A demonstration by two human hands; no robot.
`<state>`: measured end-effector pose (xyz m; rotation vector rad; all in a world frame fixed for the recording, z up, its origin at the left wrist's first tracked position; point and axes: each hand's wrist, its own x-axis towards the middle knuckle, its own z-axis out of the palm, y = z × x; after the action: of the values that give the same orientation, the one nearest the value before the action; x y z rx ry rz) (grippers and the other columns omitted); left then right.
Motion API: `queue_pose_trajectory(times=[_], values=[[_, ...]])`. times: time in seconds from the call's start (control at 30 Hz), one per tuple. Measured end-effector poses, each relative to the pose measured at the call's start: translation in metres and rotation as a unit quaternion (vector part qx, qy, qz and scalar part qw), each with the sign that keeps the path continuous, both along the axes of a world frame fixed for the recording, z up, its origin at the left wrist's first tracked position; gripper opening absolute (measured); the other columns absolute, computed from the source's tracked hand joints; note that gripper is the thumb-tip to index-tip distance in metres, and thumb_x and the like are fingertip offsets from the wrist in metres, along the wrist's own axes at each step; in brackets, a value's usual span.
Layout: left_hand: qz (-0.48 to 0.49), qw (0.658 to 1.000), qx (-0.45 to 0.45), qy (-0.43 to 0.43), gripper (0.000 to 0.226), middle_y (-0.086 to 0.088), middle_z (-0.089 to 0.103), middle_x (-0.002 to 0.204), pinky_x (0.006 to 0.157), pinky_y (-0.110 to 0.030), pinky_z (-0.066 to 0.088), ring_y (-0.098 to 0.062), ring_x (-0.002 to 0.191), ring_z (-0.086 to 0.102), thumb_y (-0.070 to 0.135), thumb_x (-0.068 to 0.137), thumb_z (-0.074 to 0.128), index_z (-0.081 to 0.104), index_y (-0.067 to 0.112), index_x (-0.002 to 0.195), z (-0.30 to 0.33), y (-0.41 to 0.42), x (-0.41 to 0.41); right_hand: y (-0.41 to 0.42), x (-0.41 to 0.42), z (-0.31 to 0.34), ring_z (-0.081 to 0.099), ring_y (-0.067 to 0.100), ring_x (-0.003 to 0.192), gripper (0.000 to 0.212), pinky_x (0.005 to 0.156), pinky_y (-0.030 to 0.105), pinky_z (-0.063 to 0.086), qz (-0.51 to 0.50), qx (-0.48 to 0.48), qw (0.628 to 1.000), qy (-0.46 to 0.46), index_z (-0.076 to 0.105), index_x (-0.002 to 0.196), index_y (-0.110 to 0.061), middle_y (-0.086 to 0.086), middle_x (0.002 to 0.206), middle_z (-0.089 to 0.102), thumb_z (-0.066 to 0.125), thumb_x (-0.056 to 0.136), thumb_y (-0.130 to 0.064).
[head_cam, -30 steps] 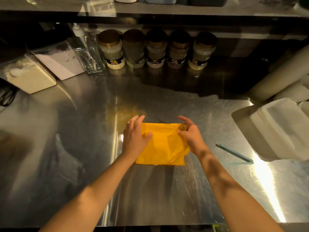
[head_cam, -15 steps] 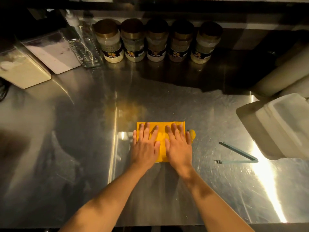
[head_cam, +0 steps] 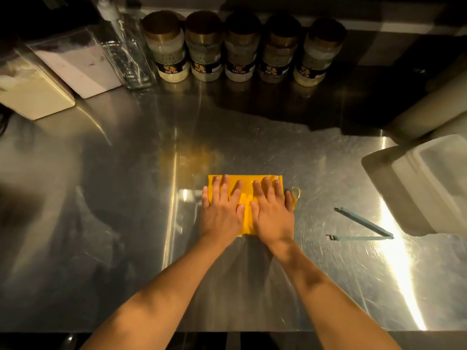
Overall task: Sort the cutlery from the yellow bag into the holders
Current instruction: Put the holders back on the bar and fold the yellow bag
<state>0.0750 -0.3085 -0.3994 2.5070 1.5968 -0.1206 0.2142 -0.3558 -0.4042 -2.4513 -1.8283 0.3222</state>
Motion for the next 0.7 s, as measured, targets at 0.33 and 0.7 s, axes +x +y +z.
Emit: queue_pose_trajectory(times=[0.33, 0.7], values=[[0.053, 0.991, -0.049, -0.11, 0.053, -0.006, 0.041, 0.153, 0.106, -0.042, 0.038, -0.028, 0.137, 0.039, 0.035, 0.093, 0.059, 0.049, 0.024, 0.144, 0.026, 0.016, -0.015, -0.015, -0.004, 0.03, 0.056, 0.039, 0.119, 0.077, 0.1, 0.048, 0.044, -0.289, -0.037, 0.941, 0.172, 0.047, 0.138, -0.005, 0.018, 0.128, 0.06, 0.079, 0.08, -0.042], [0.034, 0.928, -0.312, -0.202, 0.049, 0.002, 0.063, 0.104, 0.071, -0.026, 0.04, -0.018, 0.096, 0.061, 0.029, 0.077, 0.084, 0.058, 0.014, 0.115, 0.084, 0.055, -0.017, 0.013, 0.051, 0.096, 0.056, 0.0, 0.074, 0.028, 0.073, 0.032, 0.046, -0.073, -0.008, 0.891, 0.449, 0.067, 0.086, -0.021, -0.005, 0.081, 0.063, 0.081, 0.071, -0.002]])
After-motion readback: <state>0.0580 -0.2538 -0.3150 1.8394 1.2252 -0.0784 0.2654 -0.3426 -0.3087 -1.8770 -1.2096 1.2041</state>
